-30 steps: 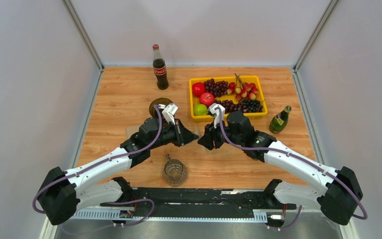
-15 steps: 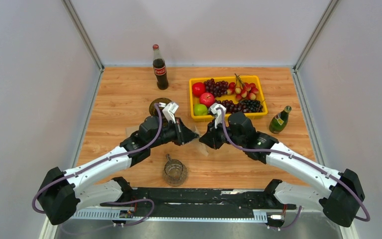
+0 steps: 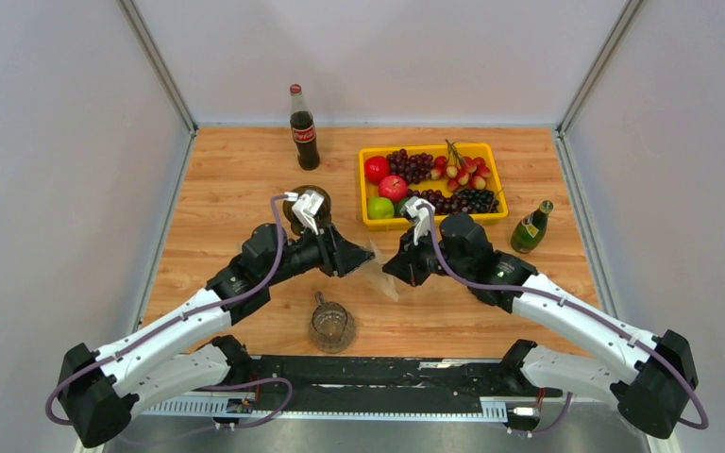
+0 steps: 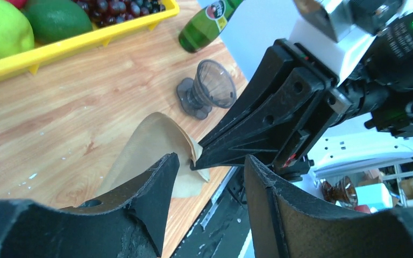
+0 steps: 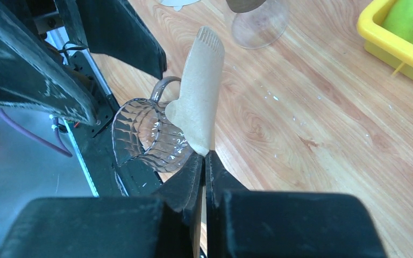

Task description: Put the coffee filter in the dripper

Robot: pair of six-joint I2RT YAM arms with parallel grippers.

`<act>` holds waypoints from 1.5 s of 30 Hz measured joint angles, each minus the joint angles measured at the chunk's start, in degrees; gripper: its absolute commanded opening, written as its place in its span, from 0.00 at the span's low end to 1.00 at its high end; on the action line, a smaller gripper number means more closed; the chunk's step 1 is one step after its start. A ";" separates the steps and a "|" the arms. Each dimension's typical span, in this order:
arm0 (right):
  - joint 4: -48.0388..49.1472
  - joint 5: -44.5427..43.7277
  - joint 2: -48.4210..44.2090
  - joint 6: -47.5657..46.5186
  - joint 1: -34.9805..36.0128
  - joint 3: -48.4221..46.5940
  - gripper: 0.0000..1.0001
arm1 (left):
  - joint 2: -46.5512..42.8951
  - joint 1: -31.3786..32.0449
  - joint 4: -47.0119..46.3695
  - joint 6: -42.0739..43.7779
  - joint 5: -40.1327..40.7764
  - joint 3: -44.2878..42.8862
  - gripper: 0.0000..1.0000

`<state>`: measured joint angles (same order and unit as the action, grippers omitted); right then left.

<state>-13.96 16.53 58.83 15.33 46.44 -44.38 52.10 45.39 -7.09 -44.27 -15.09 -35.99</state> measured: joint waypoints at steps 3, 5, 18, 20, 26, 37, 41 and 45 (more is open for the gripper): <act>0.00 1.36 -0.22 0.04 0.00 0.00 0.05 | -1.77 0.00 -0.22 -0.13 1.31 0.15 0.48; 0.00 2.38 -0.22 0.22 0.00 0.00 0.05 | -1.90 0.00 -0.46 -0.13 1.70 0.17 0.45; -0.44 5.68 -0.39 3.91 0.00 -0.70 0.05 | -1.16 0.00 -2.12 2.25 -1.97 1.49 0.40; -0.59 5.90 -0.39 4.22 0.00 -1.01 0.05 | -1.11 0.00 -2.12 2.67 -2.40 1.49 0.40; -1.14 6.43 -0.39 4.85 -0.02 -1.84 0.05 | -1.09 0.00 -2.05 4.15 -3.06 1.51 0.29; -1.68 7.19 -0.39 5.40 -0.02 -2.10 0.06 | -0.98 0.00 -1.97 5.25 -3.48 1.60 0.00; -2.01 7.15 -0.39 5.81 -0.02 -2.10 0.07 | -1.09 0.00 -2.23 5.25 -3.48 2.25 0.00; -2.36 7.15 -0.42 6.34 -0.02 -2.21 0.05 | -1.88 0.00 -2.34 5.35 -3.87 3.28 0.00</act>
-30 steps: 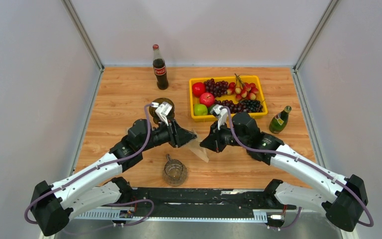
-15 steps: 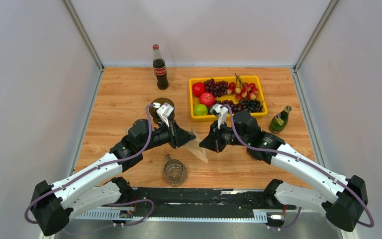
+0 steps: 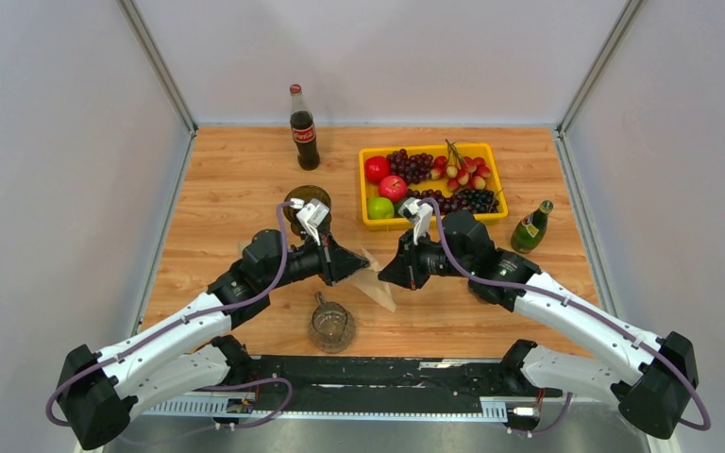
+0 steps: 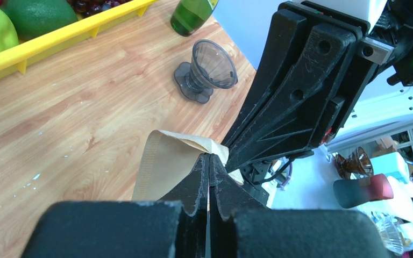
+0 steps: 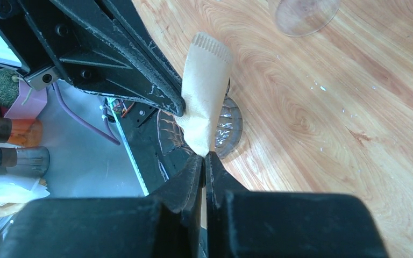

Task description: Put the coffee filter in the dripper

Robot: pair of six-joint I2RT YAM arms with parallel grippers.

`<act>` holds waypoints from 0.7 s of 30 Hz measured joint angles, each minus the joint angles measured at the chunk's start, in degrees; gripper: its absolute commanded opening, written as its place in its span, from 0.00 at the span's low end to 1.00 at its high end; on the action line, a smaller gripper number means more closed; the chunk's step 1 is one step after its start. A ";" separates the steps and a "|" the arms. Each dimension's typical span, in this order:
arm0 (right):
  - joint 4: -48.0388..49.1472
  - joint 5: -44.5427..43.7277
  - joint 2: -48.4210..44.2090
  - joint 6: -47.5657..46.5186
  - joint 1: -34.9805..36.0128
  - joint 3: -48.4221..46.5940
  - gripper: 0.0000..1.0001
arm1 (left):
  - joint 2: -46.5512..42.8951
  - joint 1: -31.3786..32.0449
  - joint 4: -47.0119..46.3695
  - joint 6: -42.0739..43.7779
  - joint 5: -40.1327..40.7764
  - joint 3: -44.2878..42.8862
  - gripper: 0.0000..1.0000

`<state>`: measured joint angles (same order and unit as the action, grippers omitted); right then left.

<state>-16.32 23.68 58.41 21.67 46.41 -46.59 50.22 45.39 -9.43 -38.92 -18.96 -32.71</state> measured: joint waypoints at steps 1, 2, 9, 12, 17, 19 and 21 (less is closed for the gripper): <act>-0.17 0.02 0.00 0.17 0.00 -0.07 0.05 | -0.26 0.00 0.00 0.09 -0.09 0.11 0.01; -0.24 0.04 0.00 0.31 0.00 -0.15 0.05 | -0.50 0.00 0.00 0.13 -0.26 0.20 0.04; -0.59 0.90 0.00 0.52 0.00 -0.61 0.05 | -1.14 0.00 -0.26 0.46 -1.18 0.37 0.35; -0.57 0.96 0.00 0.52 0.00 -0.63 0.05 | -1.11 0.00 -0.39 0.74 -2.01 0.42 0.45; -0.57 1.01 0.00 0.52 0.00 -0.68 0.04 | -1.07 0.00 -1.11 0.57 -2.93 0.42 0.34; -0.55 1.07 0.00 0.52 0.00 -0.72 0.04 | -1.07 0.00 -1.22 0.48 -3.06 0.42 0.26; -0.57 1.20 0.00 0.52 0.00 -0.74 0.04 | -1.07 0.00 -1.36 0.46 -3.06 0.44 0.16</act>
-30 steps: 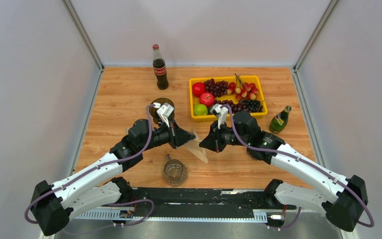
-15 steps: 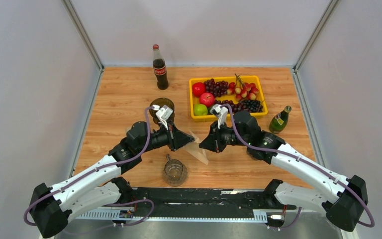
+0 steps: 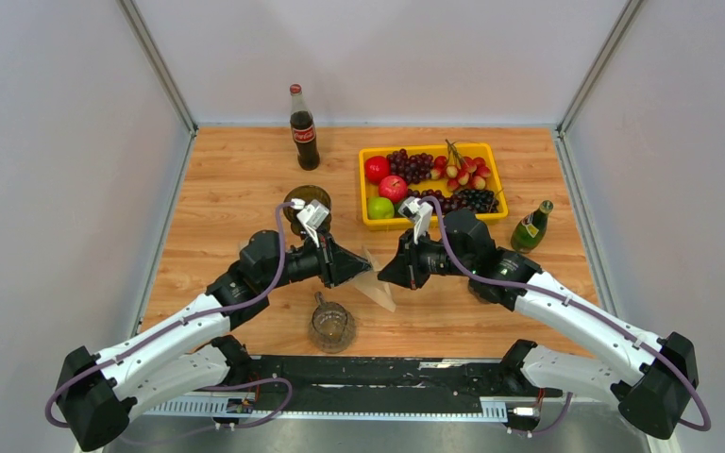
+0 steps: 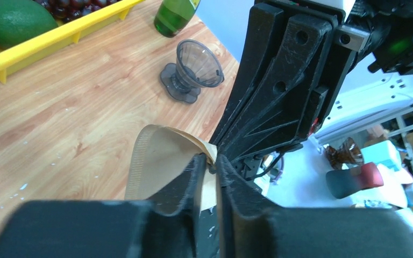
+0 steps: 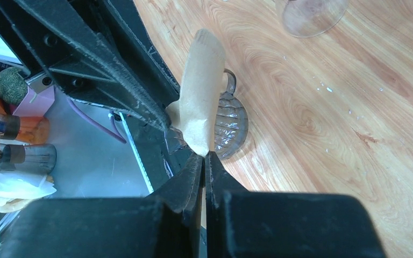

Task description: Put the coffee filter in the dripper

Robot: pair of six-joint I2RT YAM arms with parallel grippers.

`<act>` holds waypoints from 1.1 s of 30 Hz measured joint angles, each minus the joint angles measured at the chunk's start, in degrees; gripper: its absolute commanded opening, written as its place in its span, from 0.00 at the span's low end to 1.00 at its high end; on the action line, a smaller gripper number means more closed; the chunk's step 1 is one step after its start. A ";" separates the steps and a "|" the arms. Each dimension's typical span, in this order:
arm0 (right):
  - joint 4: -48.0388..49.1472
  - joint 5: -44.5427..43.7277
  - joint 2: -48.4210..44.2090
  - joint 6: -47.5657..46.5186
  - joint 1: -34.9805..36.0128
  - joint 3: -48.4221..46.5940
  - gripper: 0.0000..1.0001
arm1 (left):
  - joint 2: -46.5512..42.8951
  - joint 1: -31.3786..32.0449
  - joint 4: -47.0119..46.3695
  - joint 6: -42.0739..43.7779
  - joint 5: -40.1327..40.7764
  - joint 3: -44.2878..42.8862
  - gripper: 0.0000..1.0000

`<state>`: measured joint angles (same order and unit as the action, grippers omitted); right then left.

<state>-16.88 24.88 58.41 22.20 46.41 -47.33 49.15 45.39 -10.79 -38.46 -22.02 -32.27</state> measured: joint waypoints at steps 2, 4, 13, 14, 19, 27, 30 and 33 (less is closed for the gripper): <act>0.00 0.15 0.00 0.02 0.00 0.00 0.05 | 0.09 0.00 -0.33 -0.04 -0.02 0.00 0.03; 0.00 0.20 0.00 0.04 0.00 0.00 0.06 | 0.26 0.00 -0.57 0.07 -0.13 0.00 0.00; -0.02 0.04 0.00 0.42 -0.11 -0.11 0.14 | -1.49 0.00 -1.27 0.11 0.46 2.34 0.00; -0.04 0.00 -0.02 0.48 -0.15 -0.20 0.15 | -2.12 0.00 -1.01 0.09 1.01 2.67 0.00; 0.02 -0.20 -0.02 0.79 -0.37 -0.76 0.39 | -3.80 0.00 -0.52 0.11 2.97 2.78 0.00; -0.02 -0.39 0.00 0.24 -0.37 -1.20 0.60 | -2.47 0.00 -0.28 0.02 3.43 2.75 0.00; 0.00 -1.09 0.00 0.07 -0.37 -1.73 0.63 | -1.75 0.00 -0.31 -0.13 3.04 2.75 0.00; 0.04 -2.49 0.44 -0.04 -0.37 -2.03 0.63 | -1.29 0.00 -0.46 -0.28 2.64 2.75 0.00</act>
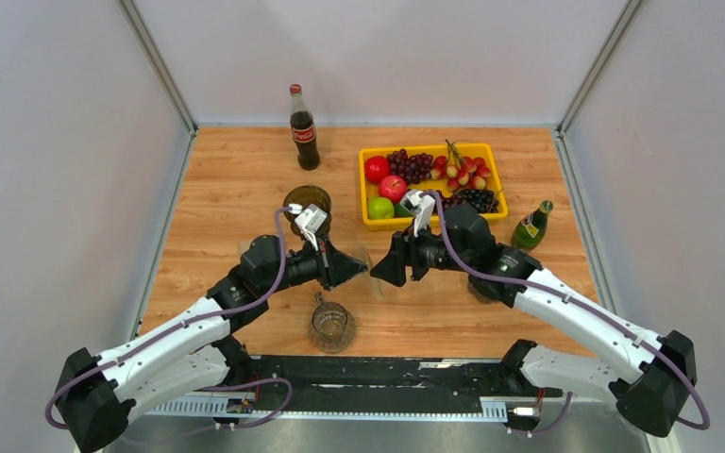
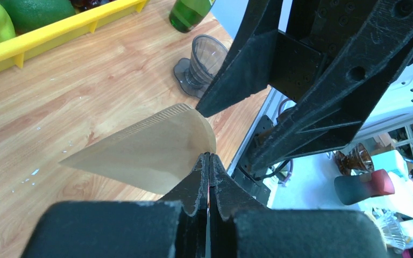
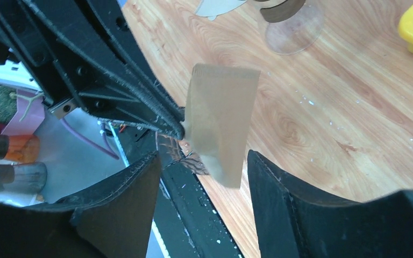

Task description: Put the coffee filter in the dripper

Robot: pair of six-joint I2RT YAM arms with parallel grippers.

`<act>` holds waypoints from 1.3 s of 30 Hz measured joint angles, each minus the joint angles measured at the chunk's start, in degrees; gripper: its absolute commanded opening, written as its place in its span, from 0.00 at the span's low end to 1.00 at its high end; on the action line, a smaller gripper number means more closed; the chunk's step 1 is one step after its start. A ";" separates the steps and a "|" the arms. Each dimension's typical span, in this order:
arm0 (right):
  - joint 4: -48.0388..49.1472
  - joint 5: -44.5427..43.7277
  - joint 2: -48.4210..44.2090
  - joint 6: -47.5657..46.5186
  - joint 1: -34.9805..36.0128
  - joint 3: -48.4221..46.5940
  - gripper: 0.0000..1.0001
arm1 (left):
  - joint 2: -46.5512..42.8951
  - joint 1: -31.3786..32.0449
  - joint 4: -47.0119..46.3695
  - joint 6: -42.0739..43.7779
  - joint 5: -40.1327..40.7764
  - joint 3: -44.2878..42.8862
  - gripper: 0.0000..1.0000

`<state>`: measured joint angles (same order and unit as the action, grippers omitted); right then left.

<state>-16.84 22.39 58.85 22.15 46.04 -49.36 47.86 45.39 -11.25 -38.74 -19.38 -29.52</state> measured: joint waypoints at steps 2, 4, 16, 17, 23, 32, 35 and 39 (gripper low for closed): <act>0.02 -1.42 0.74 0.00 0.00 -0.15 0.63 | 0.46 0.00 -0.11 -0.20 -0.26 -0.02 0.00; 0.04 -2.78 1.53 0.00 0.00 -0.24 0.63 | 0.87 0.00 -0.13 -0.57 -0.55 -0.02 0.00; -0.04 -11.69 3.78 0.42 0.00 -0.83 0.63 | 1.44 0.00 -0.35 -1.42 -1.31 -0.02 0.00; -0.09 -12.59 3.78 0.48 0.00 -0.83 0.63 | 1.44 0.00 -0.33 -1.42 -1.31 -0.02 0.00; -0.46 -16.63 4.17 0.74 0.00 -0.83 0.59 | 1.44 0.00 -0.33 -1.40 -1.31 -0.02 0.00; -0.52 -14.14 7.04 0.04 0.00 -0.83 0.51 | 1.44 0.00 -0.39 -1.57 -1.11 -0.04 0.00; -0.50 -12.35 7.08 -0.28 0.02 -0.70 0.51 | 1.44 0.00 -0.57 -1.86 -1.05 -0.07 0.00; -0.52 -10.21 7.08 -0.61 0.07 -0.07 0.51 | 1.86 0.00 -0.90 -2.14 -0.92 -0.28 0.00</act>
<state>-17.37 12.19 65.93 21.54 46.11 -49.43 49.71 45.39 -12.14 -40.88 -20.29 -29.80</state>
